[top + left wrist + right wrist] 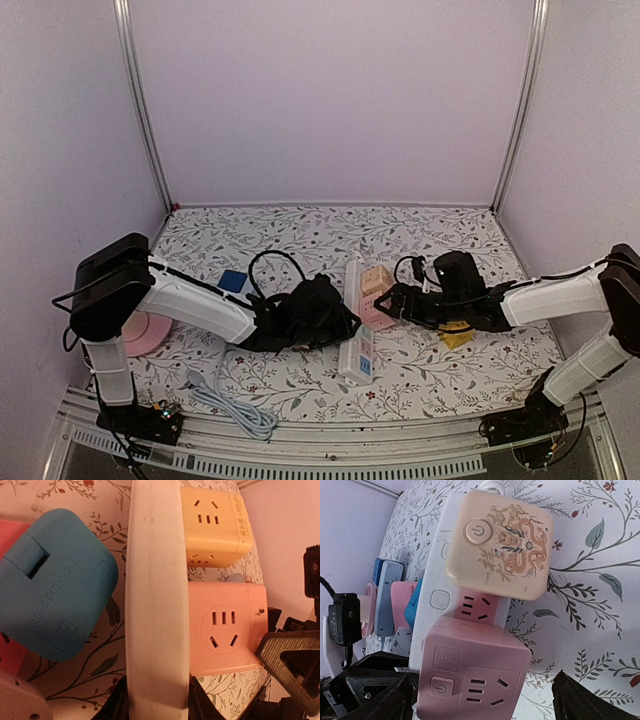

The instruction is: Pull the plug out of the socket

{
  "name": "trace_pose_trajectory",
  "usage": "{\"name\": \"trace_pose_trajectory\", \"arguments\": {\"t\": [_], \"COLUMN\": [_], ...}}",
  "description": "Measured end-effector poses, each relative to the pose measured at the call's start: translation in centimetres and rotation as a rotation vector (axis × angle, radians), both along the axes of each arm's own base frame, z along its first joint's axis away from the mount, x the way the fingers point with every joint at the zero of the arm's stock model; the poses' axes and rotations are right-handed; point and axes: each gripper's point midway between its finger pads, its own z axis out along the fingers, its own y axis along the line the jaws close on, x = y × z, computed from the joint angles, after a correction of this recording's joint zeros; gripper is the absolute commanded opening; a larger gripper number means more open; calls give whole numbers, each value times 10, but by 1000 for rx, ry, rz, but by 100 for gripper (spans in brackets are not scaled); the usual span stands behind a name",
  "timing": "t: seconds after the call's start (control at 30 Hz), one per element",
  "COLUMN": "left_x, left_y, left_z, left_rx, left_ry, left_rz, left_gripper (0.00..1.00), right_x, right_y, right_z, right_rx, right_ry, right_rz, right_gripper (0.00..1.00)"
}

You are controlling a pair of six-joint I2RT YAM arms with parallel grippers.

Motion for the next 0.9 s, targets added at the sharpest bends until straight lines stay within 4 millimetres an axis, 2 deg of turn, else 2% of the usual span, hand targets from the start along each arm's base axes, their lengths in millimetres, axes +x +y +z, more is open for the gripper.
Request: {"name": "trace_pose_trajectory", "arguments": {"t": [0.13, 0.33, 0.4, 0.57, 0.63, 0.9], "left_x": [0, 0, 0, 0, 1, 0], "left_y": [0, 0, 0, 1, 1, 3], "left_z": [0, 0, 0, 0, 1, -1], "left_rx": [0, 2, 3, 2, 1, 12], "left_ry": [-1, -3, -3, -5, -7, 6], "left_rz": [2, 2, 3, 17, 24, 46], "left_gripper": [0, 0, 0, 0, 0, 0], "right_x": [0, 2, 3, 5, 6, 5], "right_y": [7, 17, 18, 19, 20, 19], "right_z": [-3, -4, -5, -2, -1, -1], "right_rx": [14, 47, 51, 84, 82, 80], "right_ry": [11, 22, 24, 58, 53, 53], "right_rz": [7, 15, 15, -21, -18, -15], "right_gripper": [92, 74, 66, 39, 32, 20]}}
